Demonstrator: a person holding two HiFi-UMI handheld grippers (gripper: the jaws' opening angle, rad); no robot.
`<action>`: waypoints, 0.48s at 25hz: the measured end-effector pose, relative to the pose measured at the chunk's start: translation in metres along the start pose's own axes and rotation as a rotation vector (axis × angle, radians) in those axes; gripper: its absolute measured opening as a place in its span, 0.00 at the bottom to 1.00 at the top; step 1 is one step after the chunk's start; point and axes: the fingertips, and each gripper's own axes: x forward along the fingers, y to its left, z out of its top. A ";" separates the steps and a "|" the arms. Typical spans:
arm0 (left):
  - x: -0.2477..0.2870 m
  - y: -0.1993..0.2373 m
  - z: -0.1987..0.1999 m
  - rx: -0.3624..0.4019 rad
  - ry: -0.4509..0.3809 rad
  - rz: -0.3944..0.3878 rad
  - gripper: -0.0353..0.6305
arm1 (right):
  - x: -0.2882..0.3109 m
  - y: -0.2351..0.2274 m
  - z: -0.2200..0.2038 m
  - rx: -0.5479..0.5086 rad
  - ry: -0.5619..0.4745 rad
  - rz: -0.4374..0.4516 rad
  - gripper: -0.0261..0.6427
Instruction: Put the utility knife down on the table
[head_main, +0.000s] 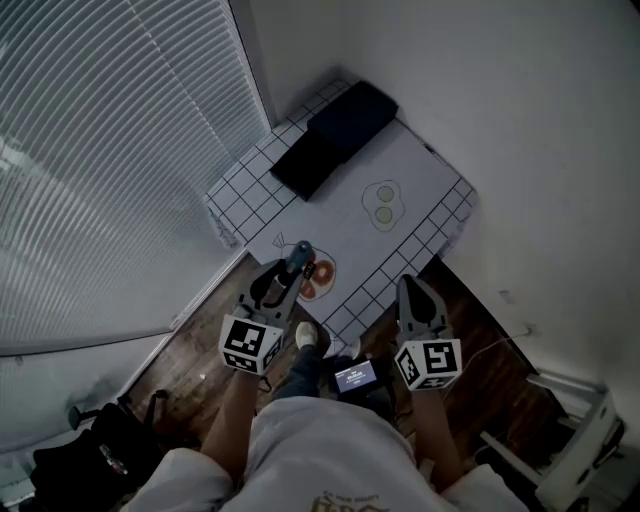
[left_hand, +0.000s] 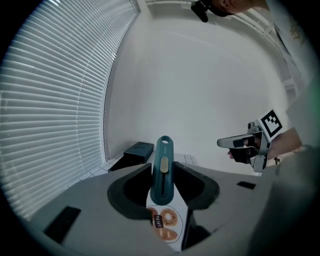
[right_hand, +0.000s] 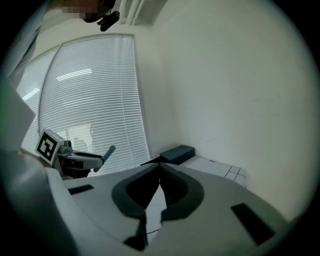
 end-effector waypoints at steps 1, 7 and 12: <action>0.004 0.000 -0.003 0.000 0.009 -0.004 0.27 | 0.002 -0.002 -0.003 0.004 0.007 -0.002 0.05; 0.027 0.002 -0.022 -0.008 0.060 -0.025 0.27 | 0.021 -0.010 -0.021 -0.008 0.055 0.006 0.05; 0.045 -0.003 -0.044 -0.017 0.110 -0.049 0.27 | 0.029 -0.017 -0.045 0.008 0.098 0.002 0.05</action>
